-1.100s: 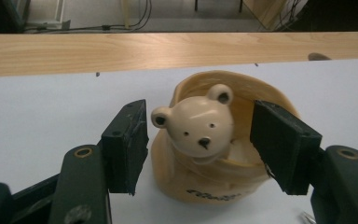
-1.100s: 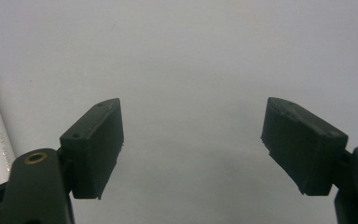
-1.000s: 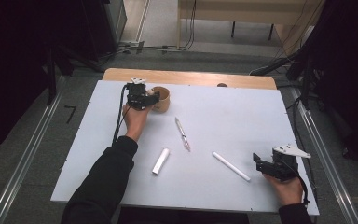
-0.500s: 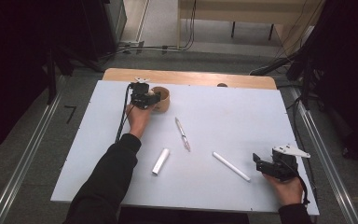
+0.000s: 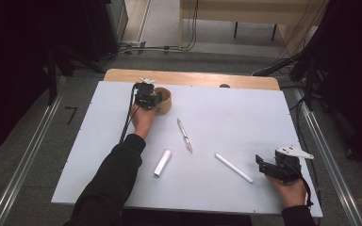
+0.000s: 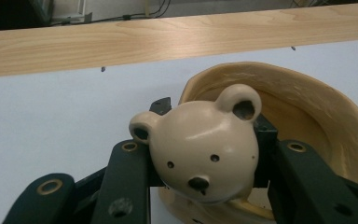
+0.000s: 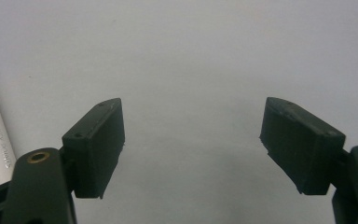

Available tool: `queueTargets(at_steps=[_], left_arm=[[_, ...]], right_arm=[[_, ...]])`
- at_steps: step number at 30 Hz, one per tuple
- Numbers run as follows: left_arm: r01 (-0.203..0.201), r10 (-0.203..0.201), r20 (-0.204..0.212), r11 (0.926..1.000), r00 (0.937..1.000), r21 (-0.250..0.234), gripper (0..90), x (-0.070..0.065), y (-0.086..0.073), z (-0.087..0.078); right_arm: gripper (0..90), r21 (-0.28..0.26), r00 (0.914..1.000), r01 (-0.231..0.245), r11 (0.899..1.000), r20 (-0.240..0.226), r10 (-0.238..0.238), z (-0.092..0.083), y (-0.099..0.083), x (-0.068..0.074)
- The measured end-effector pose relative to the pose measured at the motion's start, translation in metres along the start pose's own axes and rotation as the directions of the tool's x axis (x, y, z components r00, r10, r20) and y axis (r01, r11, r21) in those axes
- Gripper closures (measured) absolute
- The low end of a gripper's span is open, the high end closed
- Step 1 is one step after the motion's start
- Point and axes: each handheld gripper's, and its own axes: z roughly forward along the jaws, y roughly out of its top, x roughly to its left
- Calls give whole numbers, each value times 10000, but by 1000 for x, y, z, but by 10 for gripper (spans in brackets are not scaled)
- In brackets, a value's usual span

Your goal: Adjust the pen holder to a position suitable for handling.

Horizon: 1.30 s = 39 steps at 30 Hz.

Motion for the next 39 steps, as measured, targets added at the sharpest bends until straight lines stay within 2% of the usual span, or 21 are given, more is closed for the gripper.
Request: queueTargets(at_steps=[7, 18, 23, 29, 31, 39], left_arm=[[218, -218, -50, 9998, 9998, -2, 620, -1, 0, 0], [262, -261, 11, 9996, 9997, -105, 628, -7, 1, -1], [496, -494, 219, 9987, 9985, -94, 630, -8, 1, -1], [442, -438, 309, 9989, 9986, -132, 633, -18, 2, 1], [353, -347, 388, 9993, 9986, -146, 634, -26, 3, 3], [38, -33, 489, 10000, 9988, -91, 639, -45, 6, 10]], right_arm=[[207, 2, 10000, -45, 10000, -16, 45, 0, 0, 0], [208, 1, 10000, -11, 10000, -37, 11, 0, 1, 0], [208, -10, 10000, -6, 10000, -46, 6, 0, 0, 0], [209, -42, 10000, -10, 10000, -66, 10, -1, 1, 0], [209, -37, 10000, -4, 10000, -70, 4, -1, 1, 0], [209, -25, 9999, -20, 10000, -103, 20, -2, 0, -2]])
